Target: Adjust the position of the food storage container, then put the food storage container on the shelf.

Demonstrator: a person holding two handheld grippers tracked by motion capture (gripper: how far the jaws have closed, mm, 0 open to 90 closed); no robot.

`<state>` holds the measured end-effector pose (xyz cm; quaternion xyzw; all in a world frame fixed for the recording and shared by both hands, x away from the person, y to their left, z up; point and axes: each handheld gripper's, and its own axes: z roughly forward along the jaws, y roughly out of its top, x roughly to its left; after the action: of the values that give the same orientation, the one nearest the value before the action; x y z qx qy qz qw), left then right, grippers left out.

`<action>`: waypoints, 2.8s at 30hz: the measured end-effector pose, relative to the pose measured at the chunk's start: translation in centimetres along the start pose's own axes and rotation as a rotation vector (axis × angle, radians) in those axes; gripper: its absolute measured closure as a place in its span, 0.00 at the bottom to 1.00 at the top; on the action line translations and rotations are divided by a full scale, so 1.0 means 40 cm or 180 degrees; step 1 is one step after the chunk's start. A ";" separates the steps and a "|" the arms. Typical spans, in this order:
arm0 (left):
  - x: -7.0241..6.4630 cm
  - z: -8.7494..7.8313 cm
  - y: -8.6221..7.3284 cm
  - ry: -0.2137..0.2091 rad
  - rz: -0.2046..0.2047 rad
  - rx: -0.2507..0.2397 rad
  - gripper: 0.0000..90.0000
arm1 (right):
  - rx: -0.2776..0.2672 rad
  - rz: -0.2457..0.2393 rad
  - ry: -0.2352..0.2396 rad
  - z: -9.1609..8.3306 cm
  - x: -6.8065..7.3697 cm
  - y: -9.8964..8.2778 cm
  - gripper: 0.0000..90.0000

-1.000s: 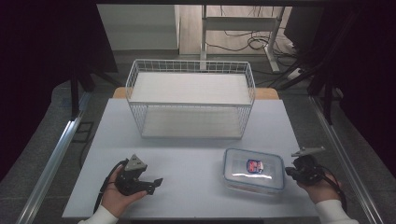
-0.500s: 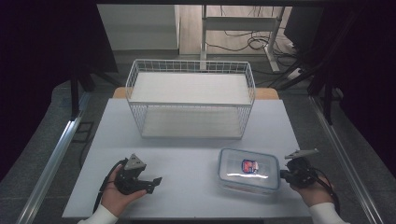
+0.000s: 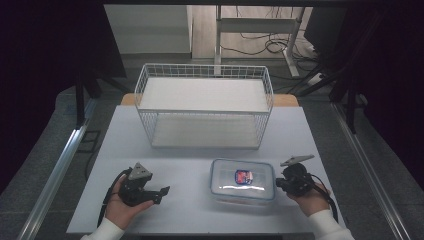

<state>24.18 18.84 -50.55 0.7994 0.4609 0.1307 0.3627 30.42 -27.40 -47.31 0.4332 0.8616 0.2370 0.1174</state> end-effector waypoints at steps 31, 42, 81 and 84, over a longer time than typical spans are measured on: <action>0.008 -0.008 0.002 -0.0069 0.0040 -0.0151 0.21 | -0.0825 0.0237 0.0655 0.007 0.062 0.055 0.96; 0.012 -0.010 0.004 -0.0118 -0.0056 -0.0134 0.21 | -0.1040 0.0289 0.0974 0.007 0.080 0.044 0.36; 0.036 0.126 0.069 -0.1707 -0.1341 -0.0082 0.19 | -0.0966 0.0408 0.1243 0.043 0.106 0.066 0.23; 0.037 0.146 0.069 -0.1820 -0.1420 -0.0029 0.19 | -0.0968 0.0405 0.1227 0.044 0.102 0.066 0.23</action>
<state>29.93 16.52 -52.90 0.6818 0.5032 -0.1784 0.5001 30.51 -22.26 -47.47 0.4108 0.7935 0.4490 -0.0003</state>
